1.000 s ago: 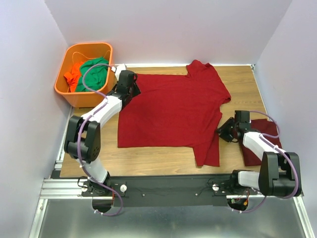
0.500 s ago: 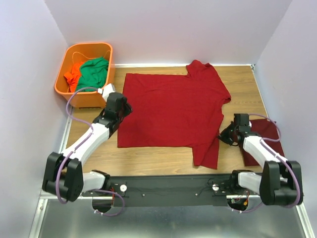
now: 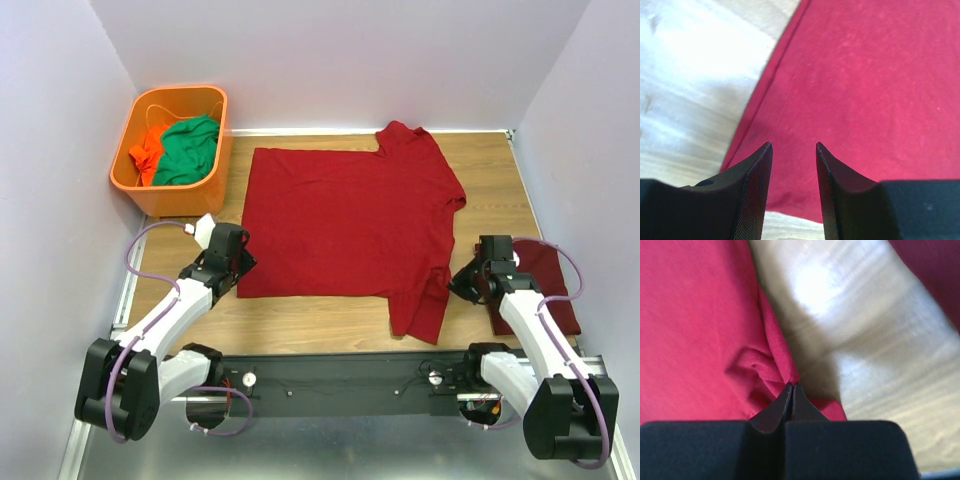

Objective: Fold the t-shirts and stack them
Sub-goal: Flatten the tshirt out

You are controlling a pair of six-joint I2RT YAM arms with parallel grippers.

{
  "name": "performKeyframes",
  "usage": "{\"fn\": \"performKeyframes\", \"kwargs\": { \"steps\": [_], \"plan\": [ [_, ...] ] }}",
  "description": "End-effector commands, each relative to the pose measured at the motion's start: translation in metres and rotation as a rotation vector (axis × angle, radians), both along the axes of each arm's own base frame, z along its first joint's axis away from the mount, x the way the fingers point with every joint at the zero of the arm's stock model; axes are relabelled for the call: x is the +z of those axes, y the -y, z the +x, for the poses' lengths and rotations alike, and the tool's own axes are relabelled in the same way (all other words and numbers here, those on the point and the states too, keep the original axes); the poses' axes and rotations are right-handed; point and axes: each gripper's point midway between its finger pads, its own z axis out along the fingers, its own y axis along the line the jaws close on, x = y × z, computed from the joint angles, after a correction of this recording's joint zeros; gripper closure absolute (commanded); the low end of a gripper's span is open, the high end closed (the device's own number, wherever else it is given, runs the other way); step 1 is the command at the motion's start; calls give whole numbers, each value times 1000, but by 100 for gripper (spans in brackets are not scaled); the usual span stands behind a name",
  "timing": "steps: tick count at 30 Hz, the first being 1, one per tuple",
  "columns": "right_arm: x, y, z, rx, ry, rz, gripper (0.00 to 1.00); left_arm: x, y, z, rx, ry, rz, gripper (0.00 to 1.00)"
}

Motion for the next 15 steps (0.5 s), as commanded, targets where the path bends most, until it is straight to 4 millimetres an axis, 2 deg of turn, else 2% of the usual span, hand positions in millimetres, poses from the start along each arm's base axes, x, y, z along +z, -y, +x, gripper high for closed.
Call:
{"fn": "performKeyframes", "kwargs": {
  "steps": [1, 6, 10, 15],
  "plan": [
    [13, 2, -13, -25, -41, -5, 94, -8, -6, -16, 64, -74, -26, 52],
    [36, 6, -12, -46, -18, -21, 87, -15, -13, -28, 98, -141, -8, 52],
    [50, 13, -8, -67, 10, -52, 84, -21, -11, -34, 97, -174, -23, 52],
    [54, 21, -3, -92, 3, -95, 81, -27, -11, -43, 104, -215, -31, 52]
  ]
}}
